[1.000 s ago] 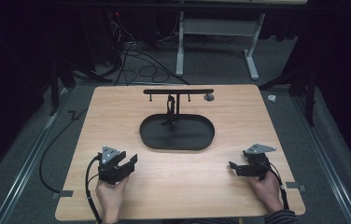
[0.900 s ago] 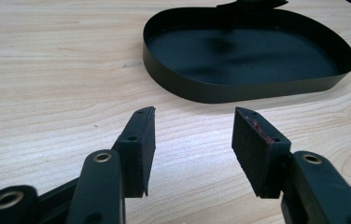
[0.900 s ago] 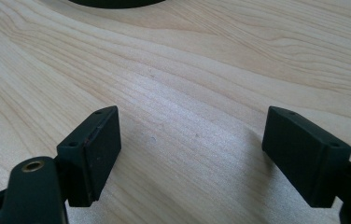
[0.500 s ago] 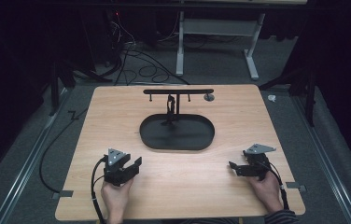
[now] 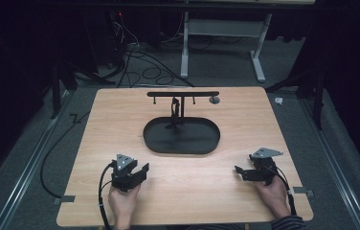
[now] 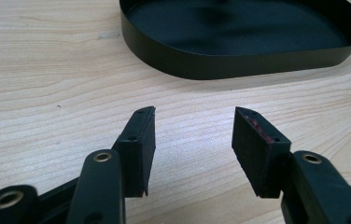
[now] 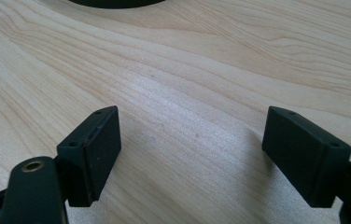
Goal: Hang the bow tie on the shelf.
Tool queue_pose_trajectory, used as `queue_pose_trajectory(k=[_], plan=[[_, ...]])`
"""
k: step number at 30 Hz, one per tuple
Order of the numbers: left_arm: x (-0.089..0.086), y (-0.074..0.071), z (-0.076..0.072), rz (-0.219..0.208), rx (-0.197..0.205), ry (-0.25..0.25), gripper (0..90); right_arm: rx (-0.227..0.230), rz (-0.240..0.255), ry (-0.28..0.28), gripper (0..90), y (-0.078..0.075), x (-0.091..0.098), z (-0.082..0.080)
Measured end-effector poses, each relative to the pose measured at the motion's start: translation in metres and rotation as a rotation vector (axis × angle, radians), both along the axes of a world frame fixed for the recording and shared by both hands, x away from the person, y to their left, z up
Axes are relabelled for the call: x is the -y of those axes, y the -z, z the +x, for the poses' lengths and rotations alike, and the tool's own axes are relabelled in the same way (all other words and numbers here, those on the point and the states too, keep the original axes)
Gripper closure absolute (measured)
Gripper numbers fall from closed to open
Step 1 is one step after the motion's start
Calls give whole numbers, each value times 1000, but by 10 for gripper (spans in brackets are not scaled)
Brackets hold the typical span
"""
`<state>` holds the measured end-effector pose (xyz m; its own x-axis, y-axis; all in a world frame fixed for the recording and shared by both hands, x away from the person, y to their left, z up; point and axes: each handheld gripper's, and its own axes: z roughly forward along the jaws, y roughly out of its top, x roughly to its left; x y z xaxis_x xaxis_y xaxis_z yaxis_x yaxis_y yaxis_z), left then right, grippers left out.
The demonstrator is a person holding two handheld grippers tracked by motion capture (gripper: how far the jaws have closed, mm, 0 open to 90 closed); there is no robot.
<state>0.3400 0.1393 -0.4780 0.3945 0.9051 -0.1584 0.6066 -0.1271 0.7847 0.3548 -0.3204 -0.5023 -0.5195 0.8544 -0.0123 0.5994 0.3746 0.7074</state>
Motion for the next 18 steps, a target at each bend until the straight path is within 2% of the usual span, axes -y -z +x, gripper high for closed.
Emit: queue_pose_trajectory(k=[18], plan=[[13,13,7,50,-11,7,489,0,0,0,206,0,0,0]])
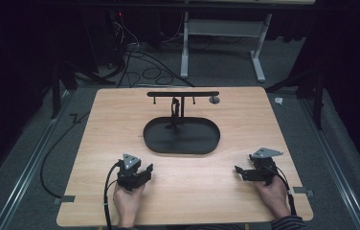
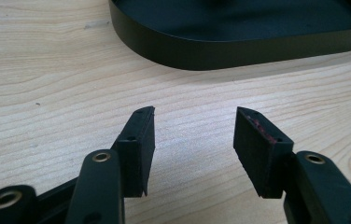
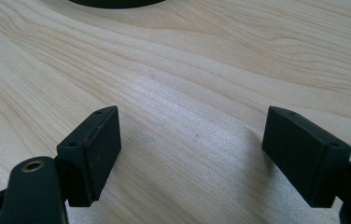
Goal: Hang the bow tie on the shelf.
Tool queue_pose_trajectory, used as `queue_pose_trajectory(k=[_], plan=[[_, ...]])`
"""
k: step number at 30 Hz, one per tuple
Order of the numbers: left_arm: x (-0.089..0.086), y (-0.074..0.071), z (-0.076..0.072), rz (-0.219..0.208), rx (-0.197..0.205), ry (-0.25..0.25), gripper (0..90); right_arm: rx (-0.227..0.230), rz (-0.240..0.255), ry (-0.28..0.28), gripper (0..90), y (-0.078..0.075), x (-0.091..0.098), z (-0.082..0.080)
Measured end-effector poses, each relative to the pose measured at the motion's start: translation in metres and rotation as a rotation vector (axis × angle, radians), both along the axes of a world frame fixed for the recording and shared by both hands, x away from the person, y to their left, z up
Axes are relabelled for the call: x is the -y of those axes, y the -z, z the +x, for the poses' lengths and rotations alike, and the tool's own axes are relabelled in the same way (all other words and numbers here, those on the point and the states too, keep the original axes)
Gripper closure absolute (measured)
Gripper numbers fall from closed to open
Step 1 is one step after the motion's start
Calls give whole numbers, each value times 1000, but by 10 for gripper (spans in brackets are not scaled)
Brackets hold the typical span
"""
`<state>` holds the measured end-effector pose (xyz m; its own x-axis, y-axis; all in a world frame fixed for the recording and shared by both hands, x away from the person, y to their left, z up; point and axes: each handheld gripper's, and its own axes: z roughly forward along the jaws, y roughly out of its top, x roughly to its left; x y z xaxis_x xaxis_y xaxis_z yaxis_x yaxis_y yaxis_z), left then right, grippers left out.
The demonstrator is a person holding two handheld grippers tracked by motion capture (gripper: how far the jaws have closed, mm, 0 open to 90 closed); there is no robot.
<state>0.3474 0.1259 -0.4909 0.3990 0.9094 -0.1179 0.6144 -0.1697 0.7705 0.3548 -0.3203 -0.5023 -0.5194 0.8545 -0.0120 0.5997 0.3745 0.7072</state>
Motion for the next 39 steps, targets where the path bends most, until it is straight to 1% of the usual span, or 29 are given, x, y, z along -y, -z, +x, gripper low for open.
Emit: queue_pose_trajectory(k=[4,11,18,25,28,39], plan=[[2,2,1,18,0,-4,484,1,0,0,205,0,0,0],[6,5,2,36,9,-13,474,0,0,0,206,0,0,0],[9,9,3,73,8,-24,462,0,0,0,206,0,0,0],[12,14,5,92,-2,-25,453,0,0,0,206,0,0,0],[14,15,4,113,9,-23,447,0,0,0,206,0,0,0],[13,15,5,111,3,-32,403,0,-1,0,206,0,0,0]])
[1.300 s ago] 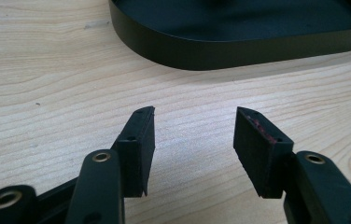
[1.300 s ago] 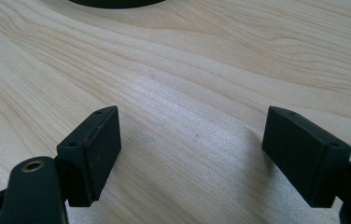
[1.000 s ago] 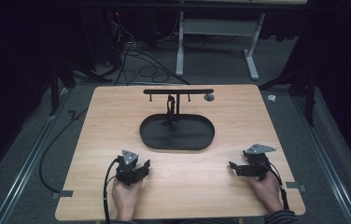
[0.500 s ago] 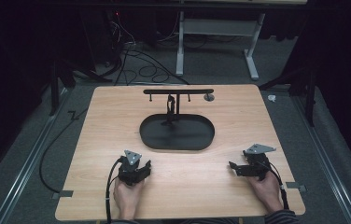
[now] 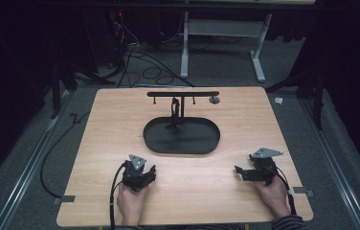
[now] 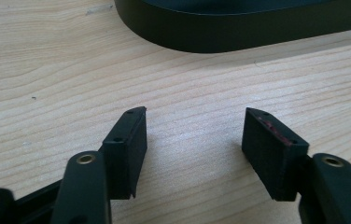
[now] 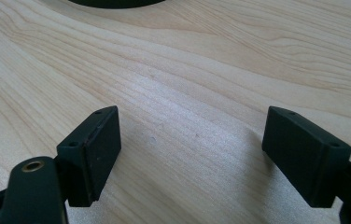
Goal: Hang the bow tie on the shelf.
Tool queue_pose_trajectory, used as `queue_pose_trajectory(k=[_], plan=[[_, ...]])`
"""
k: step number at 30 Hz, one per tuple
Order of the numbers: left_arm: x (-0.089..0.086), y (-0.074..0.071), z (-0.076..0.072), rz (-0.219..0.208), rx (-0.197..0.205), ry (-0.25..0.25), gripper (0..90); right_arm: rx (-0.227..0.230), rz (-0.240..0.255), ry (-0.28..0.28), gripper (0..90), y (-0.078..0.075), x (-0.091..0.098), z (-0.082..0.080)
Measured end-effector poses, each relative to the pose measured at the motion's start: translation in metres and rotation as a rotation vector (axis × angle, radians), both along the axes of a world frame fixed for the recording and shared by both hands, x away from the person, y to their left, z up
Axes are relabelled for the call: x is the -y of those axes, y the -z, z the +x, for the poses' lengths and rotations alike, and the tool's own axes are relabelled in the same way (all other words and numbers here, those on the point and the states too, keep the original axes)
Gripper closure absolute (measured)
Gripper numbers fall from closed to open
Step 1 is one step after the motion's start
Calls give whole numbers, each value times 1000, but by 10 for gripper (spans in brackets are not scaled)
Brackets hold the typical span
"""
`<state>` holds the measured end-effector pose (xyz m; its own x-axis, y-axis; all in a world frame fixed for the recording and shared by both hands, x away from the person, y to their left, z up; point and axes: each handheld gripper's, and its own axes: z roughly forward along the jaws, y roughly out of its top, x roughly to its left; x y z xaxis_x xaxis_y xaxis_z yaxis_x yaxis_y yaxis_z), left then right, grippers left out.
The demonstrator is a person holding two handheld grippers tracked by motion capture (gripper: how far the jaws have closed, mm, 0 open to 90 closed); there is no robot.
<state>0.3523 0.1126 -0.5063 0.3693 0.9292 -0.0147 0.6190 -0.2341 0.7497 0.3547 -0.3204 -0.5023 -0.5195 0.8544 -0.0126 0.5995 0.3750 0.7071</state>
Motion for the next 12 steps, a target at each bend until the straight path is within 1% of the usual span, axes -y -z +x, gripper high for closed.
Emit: queue_pose_trajectory(k=[12], plan=[[0,0,0,-1,-1,-1,390,1,2,1,206,0,0,0]])
